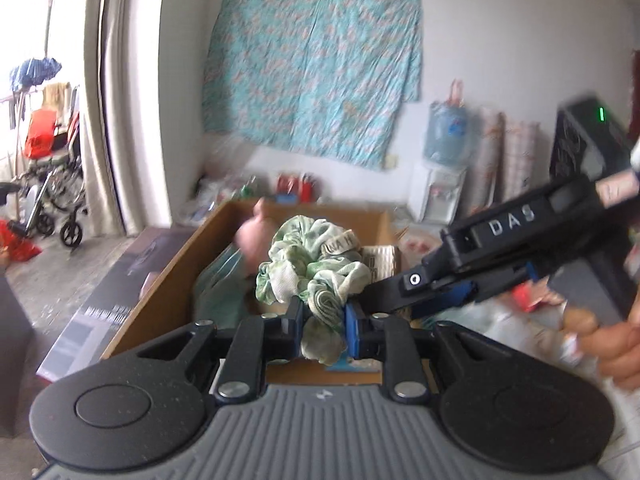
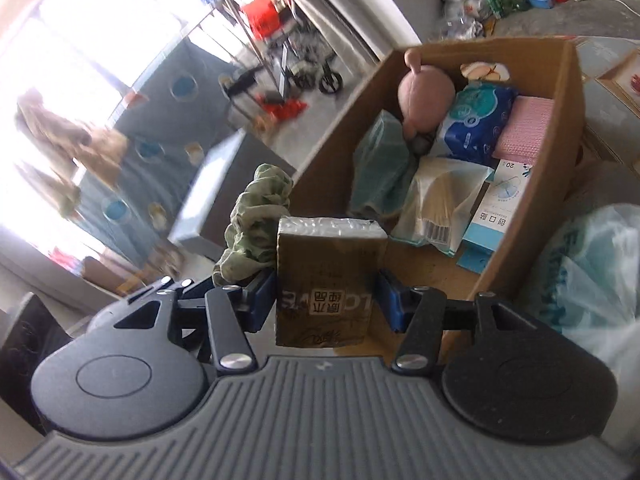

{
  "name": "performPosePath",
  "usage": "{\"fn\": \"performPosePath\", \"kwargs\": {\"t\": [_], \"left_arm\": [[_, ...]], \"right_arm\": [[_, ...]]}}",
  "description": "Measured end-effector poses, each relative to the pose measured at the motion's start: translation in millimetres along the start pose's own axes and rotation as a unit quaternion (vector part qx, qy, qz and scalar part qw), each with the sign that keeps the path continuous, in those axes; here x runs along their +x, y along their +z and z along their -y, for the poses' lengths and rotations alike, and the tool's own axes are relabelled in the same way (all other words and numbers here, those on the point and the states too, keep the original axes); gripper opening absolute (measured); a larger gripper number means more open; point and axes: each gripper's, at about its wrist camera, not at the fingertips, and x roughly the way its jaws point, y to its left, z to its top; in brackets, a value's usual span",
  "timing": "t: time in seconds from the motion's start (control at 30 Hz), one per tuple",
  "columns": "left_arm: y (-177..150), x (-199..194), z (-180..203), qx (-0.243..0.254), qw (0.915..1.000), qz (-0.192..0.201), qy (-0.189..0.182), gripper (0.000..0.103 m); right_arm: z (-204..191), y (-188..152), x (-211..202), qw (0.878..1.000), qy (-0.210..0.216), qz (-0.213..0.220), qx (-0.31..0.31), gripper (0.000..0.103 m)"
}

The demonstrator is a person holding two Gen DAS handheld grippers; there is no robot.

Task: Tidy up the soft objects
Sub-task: 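Carry the scrunchie and gold box into the cardboard box and open both grippers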

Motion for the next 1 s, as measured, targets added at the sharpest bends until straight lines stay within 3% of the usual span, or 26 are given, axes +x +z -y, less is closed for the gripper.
{"fn": "performPosePath", "kwargs": {"t": [0.27,0.43,0.7,0.77,0.8,1.0], "left_arm": [[-18.0,54.7,-35.4,0.042,0.9942,-0.097,-0.021,0.022],[-32.7,80.1,-42.4,0.069,0.9833,-0.164,-0.038,0.022],[-34.5,96.4,-49.1,0.062,0.9776,-0.196,-0.043,0.030],[-32.7,97.5,-48.8,0.061,0.9768,-0.201,-0.042,0.038],[-32.2,97.6,-49.7,0.058,0.9767,-0.202,-0.043,0.043],[-26.5,92.1,-58.5,0.024,0.9793,-0.194,-0.054,0.051]], "right_arm": [[-3.0,13.2,65.9,0.989,-0.099,-0.101,-0.049,0.053],[5.5,23.1,93.5,0.981,-0.120,-0.146,-0.044,0.053],[5.8,26.2,123.3,0.968,-0.151,-0.195,-0.048,0.054],[6.5,27.3,127.2,0.966,-0.153,-0.202,-0.042,0.055],[6.7,28.1,127.2,0.967,-0.151,-0.203,-0.037,0.056],[8.1,34.3,116.4,0.975,-0.134,-0.177,-0.021,0.057]]}}
